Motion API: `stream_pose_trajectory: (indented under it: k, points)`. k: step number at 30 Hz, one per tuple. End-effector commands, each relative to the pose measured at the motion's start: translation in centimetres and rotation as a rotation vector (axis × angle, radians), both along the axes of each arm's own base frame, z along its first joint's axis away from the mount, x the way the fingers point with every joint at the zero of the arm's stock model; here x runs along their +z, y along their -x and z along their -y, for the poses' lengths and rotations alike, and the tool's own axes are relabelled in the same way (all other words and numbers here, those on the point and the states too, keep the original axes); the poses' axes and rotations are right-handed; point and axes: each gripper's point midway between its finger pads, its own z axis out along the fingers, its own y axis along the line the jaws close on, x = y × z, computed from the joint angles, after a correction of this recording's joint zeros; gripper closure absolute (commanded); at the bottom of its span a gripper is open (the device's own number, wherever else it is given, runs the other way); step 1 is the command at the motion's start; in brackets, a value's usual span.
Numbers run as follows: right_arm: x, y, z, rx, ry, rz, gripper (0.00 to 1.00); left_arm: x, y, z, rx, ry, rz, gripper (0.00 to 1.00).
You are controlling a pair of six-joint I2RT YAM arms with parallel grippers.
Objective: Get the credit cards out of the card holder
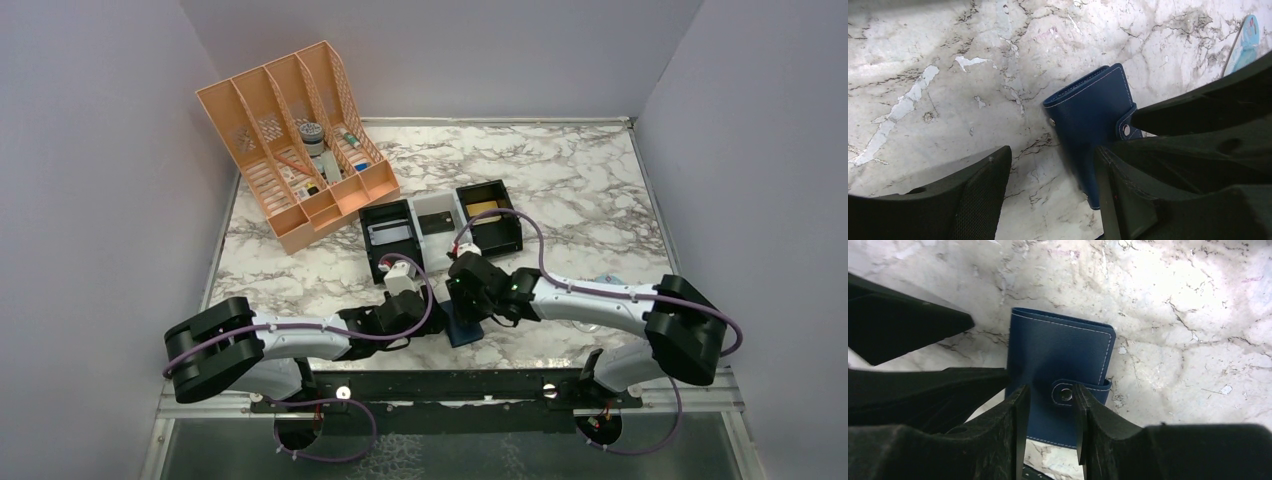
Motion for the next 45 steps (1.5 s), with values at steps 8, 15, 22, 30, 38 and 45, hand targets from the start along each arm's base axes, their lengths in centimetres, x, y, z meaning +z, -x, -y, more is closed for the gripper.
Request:
stream_pose_trajectory:
  k: [8,15,22,30,38,45]
  points:
    - [-2.4,0.4,2.6,-0.042,0.164,-0.042,0.64,-1.2,0.2,-1.1,0.007,-0.037,-0.02,0.36]
    - [-4.4,0.6,4.8,-0.121,0.217,-0.035,0.8,-1.6,1.0,-0.9,-0.033,-0.011,-0.031,0.36]
    - [-2.4,0.0,1.7,-0.088,-0.151,-0.062,0.98,-2.1,0.7,-2.5,0.025,-0.06,-0.032,0.36]
    - [-0.8,1.3,-0.5,-0.014,-0.369,-0.14,0.99,-0.8,1.1,-2.3,-0.005,-0.02,-0.017,0.31]
    - [1.3,1.2,-0.3,-0.023,-0.466,-0.106,0.99,-1.6,1.2,-0.7,-0.05,-0.031,-0.045,0.28]
    - [2.7,-0.2,3.3,-0.184,-0.412,0.015,0.99,-1.9,1.4,-0.9,-0.043,-0.052,-0.049,0.28]
